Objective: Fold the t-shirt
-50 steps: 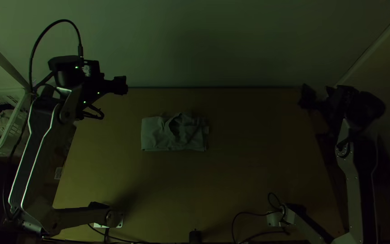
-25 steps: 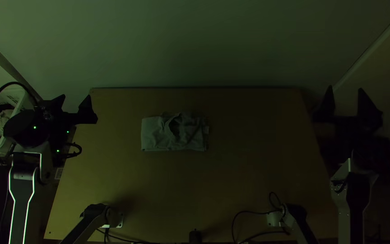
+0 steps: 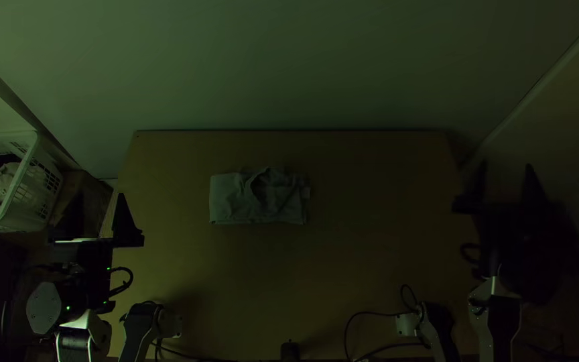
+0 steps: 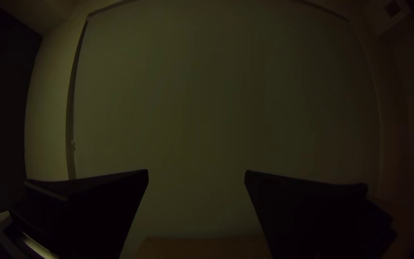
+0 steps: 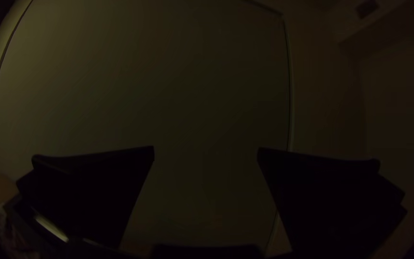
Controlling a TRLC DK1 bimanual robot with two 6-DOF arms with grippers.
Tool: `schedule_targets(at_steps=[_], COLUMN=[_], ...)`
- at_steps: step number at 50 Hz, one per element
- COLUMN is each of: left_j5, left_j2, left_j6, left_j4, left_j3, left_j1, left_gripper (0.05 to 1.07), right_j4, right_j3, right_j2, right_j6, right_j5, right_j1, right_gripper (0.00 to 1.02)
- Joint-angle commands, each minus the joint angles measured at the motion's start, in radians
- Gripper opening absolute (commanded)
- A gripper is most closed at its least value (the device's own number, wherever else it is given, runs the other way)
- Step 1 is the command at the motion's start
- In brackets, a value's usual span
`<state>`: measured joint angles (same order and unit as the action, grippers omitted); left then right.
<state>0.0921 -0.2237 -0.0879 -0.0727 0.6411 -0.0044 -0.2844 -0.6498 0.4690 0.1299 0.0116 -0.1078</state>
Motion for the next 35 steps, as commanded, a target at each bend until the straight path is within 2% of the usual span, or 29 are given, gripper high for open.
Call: schedule_targets(at_steps=[1, 9, 26, 35], left_j5=[-0.006, -0.009, 0.008, 0.009], left_j2=[0.101, 0.228, 0.228, 0.228], left_j6=[-0.036, -0.058, -0.036, 0.007], left_j4=[0.045, 0.096, 0.183, 0.277], left_j3=[-0.118, -0.268, -0.454, -0.558], left_j1=[0.0, -0.002, 0.007, 0.007], left_gripper=[1.02, 1.02, 1.02, 1.02], right_j4=[-0.044, -0.064, -0.082, -0.081], right_j3=[0.093, 0.239, 0.516, 0.588], right_j2=[-0.066, -0.174, -0.474, -0.477], right_j6=[0.042, 0.054, 0.065, 0.06], right_j5=[0.005, 0.005, 0.002, 0.005], right_j1=[0.03, 0.049, 0.079, 0.045], right_gripper=[0.99, 0.99, 0.99, 0.99])
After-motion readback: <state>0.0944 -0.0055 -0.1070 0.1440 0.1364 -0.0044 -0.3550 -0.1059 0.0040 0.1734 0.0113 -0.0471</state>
